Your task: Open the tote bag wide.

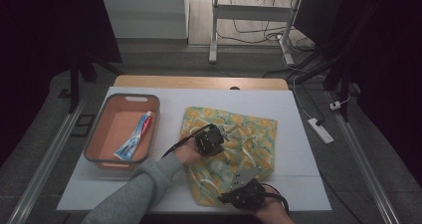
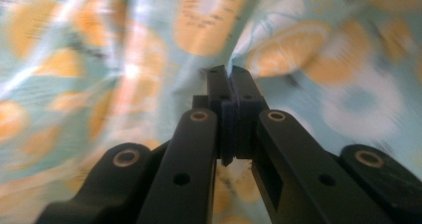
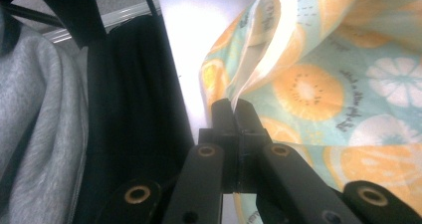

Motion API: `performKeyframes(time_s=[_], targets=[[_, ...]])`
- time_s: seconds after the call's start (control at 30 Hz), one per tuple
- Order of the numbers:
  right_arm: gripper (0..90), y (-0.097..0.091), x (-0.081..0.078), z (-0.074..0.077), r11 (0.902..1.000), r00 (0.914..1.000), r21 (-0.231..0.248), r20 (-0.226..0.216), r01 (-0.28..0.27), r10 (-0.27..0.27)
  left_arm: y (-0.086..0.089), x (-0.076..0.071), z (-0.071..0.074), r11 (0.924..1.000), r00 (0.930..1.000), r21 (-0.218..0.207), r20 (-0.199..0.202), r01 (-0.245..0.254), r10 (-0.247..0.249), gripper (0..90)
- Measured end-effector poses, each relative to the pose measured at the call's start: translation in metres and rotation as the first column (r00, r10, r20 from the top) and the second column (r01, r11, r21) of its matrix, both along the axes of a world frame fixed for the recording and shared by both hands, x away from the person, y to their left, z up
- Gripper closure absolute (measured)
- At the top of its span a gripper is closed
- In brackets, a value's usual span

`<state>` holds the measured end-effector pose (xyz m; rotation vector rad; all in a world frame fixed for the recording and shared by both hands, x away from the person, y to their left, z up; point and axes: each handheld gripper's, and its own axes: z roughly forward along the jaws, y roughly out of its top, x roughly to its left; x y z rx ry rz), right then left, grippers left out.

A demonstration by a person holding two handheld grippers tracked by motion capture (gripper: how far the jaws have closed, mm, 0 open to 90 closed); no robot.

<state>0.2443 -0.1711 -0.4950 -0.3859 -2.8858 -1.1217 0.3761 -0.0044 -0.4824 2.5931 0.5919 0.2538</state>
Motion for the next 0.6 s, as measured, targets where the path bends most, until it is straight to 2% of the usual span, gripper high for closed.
performKeyframes(time_s=[0.1,0.2,0.3,0.4,0.5,0.6], targets=[[89.6,0.002,-0.002,-0.002,0.9998,0.9998,-0.008,-0.013,-0.016,0.016,0.001,0.014,0.003,0.9984,0.9978,-0.008,0.035,-0.056,0.056,89.0],[89.6,0.005,-0.005,-0.004,0.9988,0.9991,-0.027,-0.006,-0.042,0.042,0.000,0.028,0.003,0.9943,0.9935,-0.026,0.043,-0.104,0.105,89.0],[89.6,0.006,-0.008,-0.004,0.9981,0.9987,-0.034,-0.010,-0.051,0.051,-0.001,0.039,0.004,0.9897,0.9867,-0.023,0.078,-0.141,0.143,89.0],[89.6,0.006,-0.007,-0.006,0.9974,0.9982,-0.042,-0.014,-0.058,0.058,-0.001,0.052,0.002,0.9853,0.9842,-0.033,0.053,-0.167,0.169,88.9],[89.3,0.004,-0.006,-0.007,0.9982,0.9988,-0.038,-0.013,-0.047,0.046,-0.003,0.056,-0.001,0.9865,0.9865,-0.027,0.025,-0.161,0.162,87.9],[74.4,0.001,-0.003,-0.006,0.9994,0.9997,-0.025,-0.002,-0.026,0.026,-0.004,0.051,0.000,0.9903,0.9904,-0.026,0.020,-0.136,0.137,69.3]])
